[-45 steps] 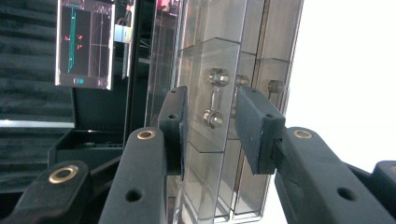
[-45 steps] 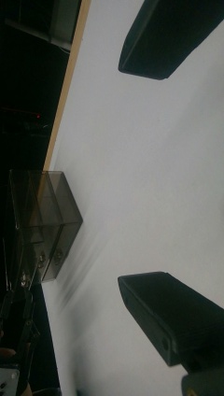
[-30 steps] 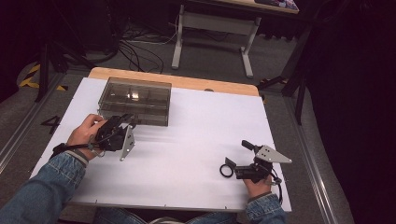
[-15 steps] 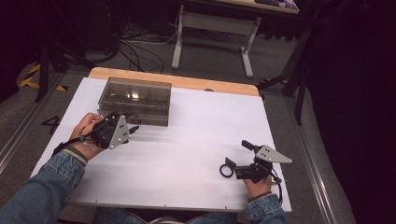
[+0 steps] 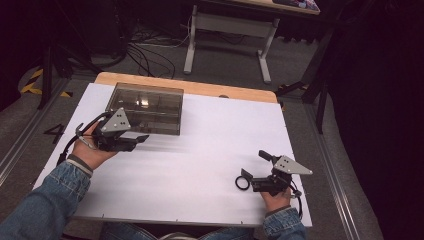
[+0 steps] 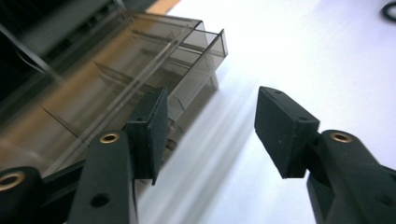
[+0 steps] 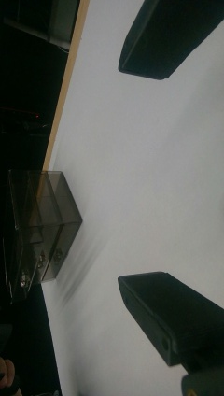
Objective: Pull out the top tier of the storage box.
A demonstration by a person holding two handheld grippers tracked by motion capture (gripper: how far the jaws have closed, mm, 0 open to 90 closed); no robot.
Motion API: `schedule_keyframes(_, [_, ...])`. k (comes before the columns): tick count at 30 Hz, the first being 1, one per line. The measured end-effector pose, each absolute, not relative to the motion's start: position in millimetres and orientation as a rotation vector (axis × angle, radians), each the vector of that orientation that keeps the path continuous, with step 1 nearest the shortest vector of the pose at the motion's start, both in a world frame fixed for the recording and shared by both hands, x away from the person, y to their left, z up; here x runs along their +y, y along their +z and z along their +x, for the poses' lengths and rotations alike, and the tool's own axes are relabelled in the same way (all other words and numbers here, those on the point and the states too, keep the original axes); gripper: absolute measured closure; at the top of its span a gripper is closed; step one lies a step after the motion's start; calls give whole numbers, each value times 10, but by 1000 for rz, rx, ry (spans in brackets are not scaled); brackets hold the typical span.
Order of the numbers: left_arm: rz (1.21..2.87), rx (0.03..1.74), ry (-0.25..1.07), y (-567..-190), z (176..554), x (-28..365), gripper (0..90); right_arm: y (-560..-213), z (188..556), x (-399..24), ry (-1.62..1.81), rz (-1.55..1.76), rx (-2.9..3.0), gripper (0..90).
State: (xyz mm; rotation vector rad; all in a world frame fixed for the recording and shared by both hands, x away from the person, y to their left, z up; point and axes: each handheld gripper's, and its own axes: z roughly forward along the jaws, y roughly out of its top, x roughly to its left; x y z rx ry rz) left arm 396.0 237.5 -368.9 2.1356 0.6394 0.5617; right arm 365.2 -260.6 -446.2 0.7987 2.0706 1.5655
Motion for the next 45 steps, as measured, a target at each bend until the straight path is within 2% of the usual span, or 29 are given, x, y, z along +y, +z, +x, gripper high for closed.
schedule_keyframes(6, [2108,746,409,-3657,4115,2479,467,-4460,3649,-2605,1567,797,2071,15])
schedule_keyframes(12, [2098,701,377,-3621,4166,2520,456,-4461,3650,-2604,1568,796,2072,15])
schedule_keyframes(15, [2129,695,324,-3573,4222,2532,364,-4461,3649,-2602,1573,794,2075,19])
schedule_keyframes(21, [2101,682,262,-3518,4287,2580,280,-4461,3649,-2602,1573,791,2075,21])
schedule_keyframes(28, [2155,663,210,-3472,4380,2570,103,-4460,3650,-2603,1571,787,2078,20])
schedule_keyframes(30, [2147,654,184,-3474,4414,2592,102,-4460,3650,-2603,1572,783,2078,20])
schedule_keyframes(33, [2167,649,218,-3475,4446,2592,107,-4459,3648,-2603,1572,787,2078,20])
schedule_keyframes(45, [2302,576,276,-3453,4561,2451,259,-4459,3647,-2604,1572,787,2077,20])
